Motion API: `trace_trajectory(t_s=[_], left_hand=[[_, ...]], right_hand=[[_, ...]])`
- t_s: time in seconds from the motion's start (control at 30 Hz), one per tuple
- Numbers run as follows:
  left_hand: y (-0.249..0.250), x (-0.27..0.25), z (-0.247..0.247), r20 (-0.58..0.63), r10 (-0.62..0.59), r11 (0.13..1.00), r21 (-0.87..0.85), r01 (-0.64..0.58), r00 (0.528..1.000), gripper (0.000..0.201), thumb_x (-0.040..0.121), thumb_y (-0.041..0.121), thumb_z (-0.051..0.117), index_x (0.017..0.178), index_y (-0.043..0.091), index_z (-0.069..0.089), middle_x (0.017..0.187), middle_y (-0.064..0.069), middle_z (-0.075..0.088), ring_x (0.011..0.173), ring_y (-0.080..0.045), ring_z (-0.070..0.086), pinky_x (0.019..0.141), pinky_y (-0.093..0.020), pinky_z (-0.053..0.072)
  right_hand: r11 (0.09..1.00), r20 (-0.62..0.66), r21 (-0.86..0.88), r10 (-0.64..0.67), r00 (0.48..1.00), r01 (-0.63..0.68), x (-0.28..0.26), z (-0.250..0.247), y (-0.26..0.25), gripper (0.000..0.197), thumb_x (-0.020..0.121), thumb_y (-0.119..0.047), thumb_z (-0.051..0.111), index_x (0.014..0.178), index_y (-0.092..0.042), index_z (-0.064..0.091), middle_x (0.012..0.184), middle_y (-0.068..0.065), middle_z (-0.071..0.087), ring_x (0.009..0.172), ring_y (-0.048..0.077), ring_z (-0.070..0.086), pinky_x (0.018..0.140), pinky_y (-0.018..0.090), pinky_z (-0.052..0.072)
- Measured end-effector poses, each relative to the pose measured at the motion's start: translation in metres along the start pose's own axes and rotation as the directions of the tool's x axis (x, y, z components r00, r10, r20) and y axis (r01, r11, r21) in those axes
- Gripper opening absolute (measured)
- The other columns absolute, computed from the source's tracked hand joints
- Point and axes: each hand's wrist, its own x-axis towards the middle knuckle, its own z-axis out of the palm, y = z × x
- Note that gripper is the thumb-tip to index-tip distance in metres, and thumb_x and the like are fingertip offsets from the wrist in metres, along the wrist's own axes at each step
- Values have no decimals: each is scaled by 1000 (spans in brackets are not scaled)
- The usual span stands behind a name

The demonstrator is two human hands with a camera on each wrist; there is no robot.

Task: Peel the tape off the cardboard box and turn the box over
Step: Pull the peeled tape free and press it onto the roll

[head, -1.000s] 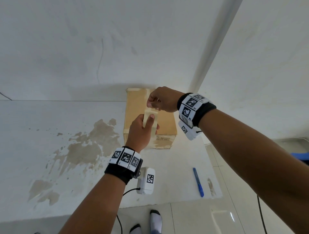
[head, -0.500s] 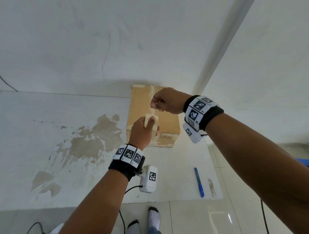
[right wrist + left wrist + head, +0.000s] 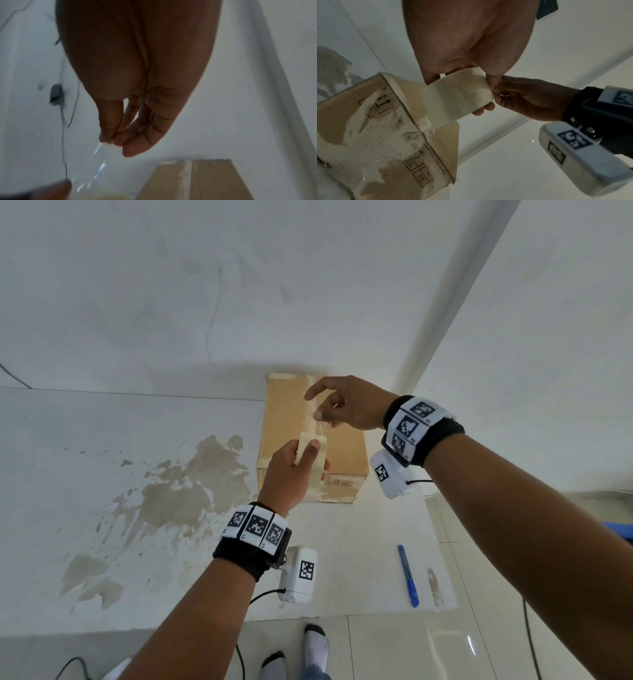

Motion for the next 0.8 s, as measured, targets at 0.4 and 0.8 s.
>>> trace_trajectory(t_s=[0.4, 0.8], left_hand=[[1, -2, -1, -38, 40, 998, -42, -42, 998, 31, 101, 38, 47, 102, 11, 63, 79, -2, 76, 64, -7, 69, 57, -12, 51], [3, 1, -5, -79, 21, 999, -43, -24, 997, 31, 102, 37, 44, 103, 12, 62, 79, -3, 75, 52, 0, 61, 47, -8, 40]], right_hand=[[848, 297, 461, 129, 946, -260, 1, 5, -3, 24, 96, -22, 66, 115, -7, 67, 75, -3, 61, 64, 8, 56, 60, 20, 47], [909, 219, 358, 140, 966, -213, 11, 11, -3, 23, 87, -31, 77, 101, -14, 73, 73, 0, 59, 71, 13, 50, 63, 25, 46]])
